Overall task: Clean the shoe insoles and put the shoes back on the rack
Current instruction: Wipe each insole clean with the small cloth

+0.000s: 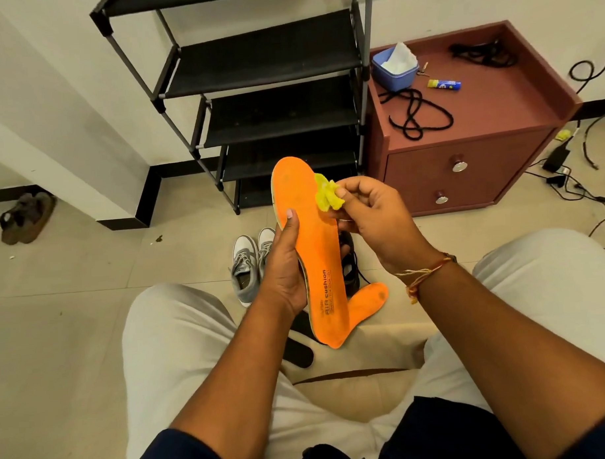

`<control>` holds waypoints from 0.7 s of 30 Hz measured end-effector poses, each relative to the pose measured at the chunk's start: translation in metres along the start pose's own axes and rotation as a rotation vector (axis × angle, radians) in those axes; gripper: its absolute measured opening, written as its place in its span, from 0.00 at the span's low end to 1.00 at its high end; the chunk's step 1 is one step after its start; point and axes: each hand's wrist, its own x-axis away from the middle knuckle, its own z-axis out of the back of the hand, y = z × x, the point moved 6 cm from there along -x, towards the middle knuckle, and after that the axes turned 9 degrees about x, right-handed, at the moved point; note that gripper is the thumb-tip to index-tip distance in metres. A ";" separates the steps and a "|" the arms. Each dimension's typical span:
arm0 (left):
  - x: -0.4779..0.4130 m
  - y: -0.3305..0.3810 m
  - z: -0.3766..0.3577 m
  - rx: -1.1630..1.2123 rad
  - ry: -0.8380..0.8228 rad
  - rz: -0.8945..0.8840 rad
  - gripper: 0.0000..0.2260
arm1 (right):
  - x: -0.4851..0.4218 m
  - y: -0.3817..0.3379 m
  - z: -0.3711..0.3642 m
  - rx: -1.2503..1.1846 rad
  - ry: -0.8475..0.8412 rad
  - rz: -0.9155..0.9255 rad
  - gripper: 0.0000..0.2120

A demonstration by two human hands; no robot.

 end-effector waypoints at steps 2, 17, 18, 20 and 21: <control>-0.001 0.002 0.001 -0.048 -0.010 -0.038 0.20 | 0.002 0.006 -0.003 -0.105 -0.044 -0.098 0.09; 0.001 0.015 0.001 -0.149 0.065 -0.219 0.17 | 0.006 0.010 -0.010 0.028 -0.119 -0.032 0.09; 0.000 0.015 0.002 -0.122 0.082 -0.209 0.17 | 0.006 0.010 -0.010 0.045 -0.121 -0.034 0.08; -0.002 0.015 0.006 -0.078 0.116 -0.200 0.17 | 0.006 0.011 -0.009 0.070 -0.124 -0.042 0.06; -0.004 0.015 0.007 -0.074 0.125 -0.203 0.17 | 0.006 0.012 -0.009 0.067 -0.124 -0.054 0.05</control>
